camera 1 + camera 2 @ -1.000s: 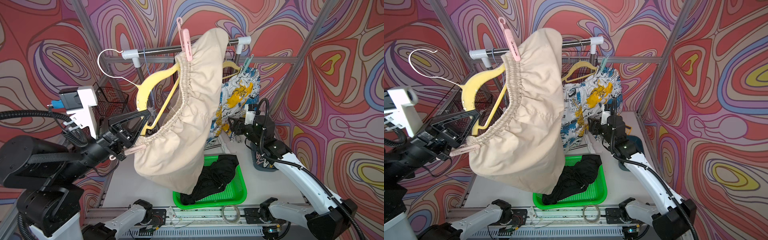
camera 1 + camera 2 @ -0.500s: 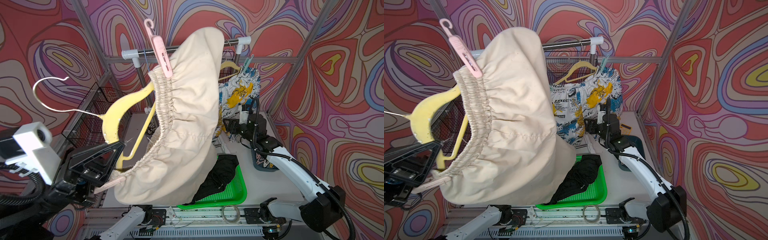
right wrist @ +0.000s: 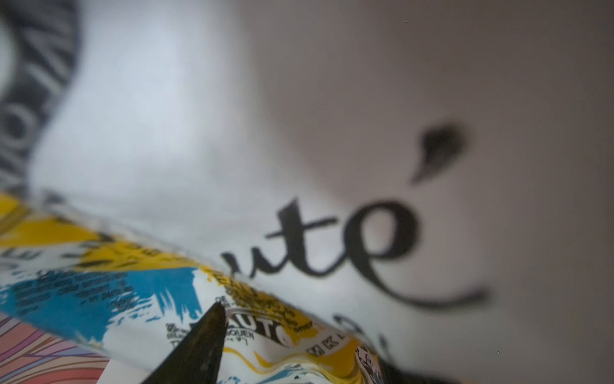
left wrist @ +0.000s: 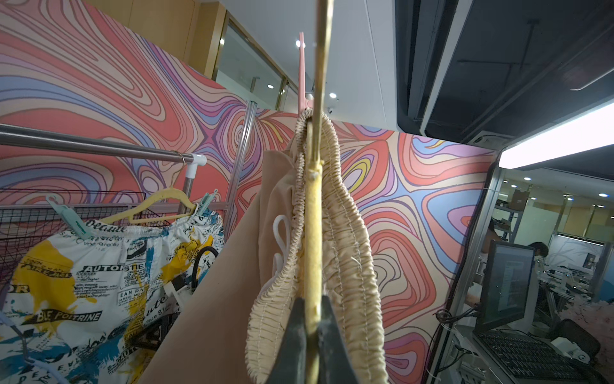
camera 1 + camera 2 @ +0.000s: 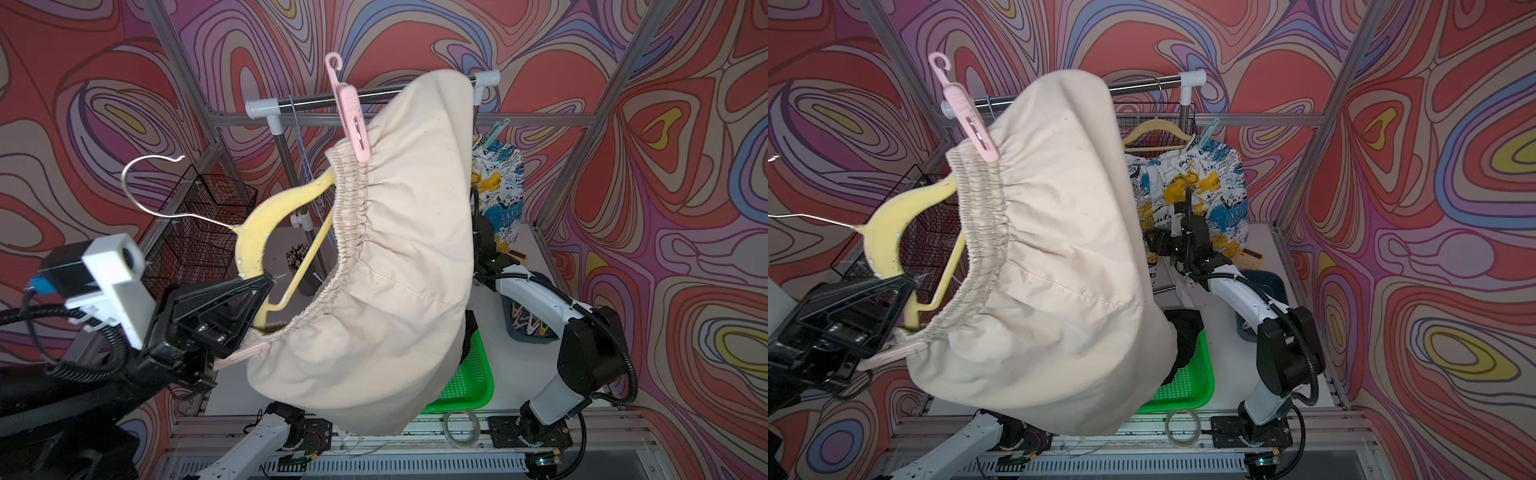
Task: Remove the clothespins securing shorts to the hanger
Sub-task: Adjust the shorts on the hanger.
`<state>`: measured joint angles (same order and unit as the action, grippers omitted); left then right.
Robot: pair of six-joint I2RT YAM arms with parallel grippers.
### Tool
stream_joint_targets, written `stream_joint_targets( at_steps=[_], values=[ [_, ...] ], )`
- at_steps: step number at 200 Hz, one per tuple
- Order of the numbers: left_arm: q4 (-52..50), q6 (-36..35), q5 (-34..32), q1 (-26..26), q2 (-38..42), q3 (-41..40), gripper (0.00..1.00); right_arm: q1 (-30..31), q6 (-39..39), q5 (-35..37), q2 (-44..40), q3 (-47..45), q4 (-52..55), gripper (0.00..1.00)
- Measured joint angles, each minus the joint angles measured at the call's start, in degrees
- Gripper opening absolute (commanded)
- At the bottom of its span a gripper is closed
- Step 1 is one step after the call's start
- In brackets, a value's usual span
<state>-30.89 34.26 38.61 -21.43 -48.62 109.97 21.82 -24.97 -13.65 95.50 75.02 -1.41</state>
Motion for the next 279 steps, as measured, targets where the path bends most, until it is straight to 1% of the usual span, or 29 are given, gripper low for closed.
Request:
stream_joint_targets(
  at_steps=[37, 80, 108, 132, 158, 178, 210, 254, 267, 279],
  values=[
    [3.5, -3.2, 0.2, 0.0, -6.4, -4.8, 0.00, 0.0, 1.1, 3.0, -2.6, -0.9, 0.2, 0.71],
    [6.6, -4.3, 2.5, 0.0, -11.9, -6.0, 0.00, -0.2, 4.2, 10.6, -14.1, -4.8, 5.1, 0.72],
    [8.1, -5.5, 5.2, 0.0, -12.3, -6.2, 0.00, -0.4, 6.1, 16.9, -21.8, -6.5, 9.0, 0.72],
    [9.5, -6.6, 8.5, 0.0, -12.4, -6.5, 0.00, -0.5, 7.6, 21.7, -26.5, -6.8, 12.3, 0.72],
    [13.1, -6.4, 12.9, 0.0, -12.1, -10.3, 0.00, -0.5, 9.2, 26.2, -30.3, -6.8, 15.0, 0.72],
    [13.7, -6.5, 15.5, 0.0, -11.5, -14.2, 0.00, -0.5, 10.0, 28.6, -32.2, -6.8, 16.6, 0.72],
    [7.6, -9.8, 17.4, 0.0, -10.9, -18.4, 0.00, -0.5, 11.6, 30.8, -33.7, -6.8, 19.2, 0.72],
    [-5.7, -18.1, 17.1, 0.0, -8.1, -18.7, 0.00, -0.9, 13.6, 33.7, -35.9, -6.8, 23.3, 0.72],
    [-7.1, -19.3, 17.5, 0.0, -7.1, -19.9, 0.00, -0.9, 14.0, 34.3, -37.0, -6.8, 24.3, 0.73],
    [-7.1, -19.7, 18.5, 0.0, -5.9, -22.7, 0.00, -0.9, 14.2, 34.9, -38.1, -6.6, 25.3, 0.72]
  ],
)
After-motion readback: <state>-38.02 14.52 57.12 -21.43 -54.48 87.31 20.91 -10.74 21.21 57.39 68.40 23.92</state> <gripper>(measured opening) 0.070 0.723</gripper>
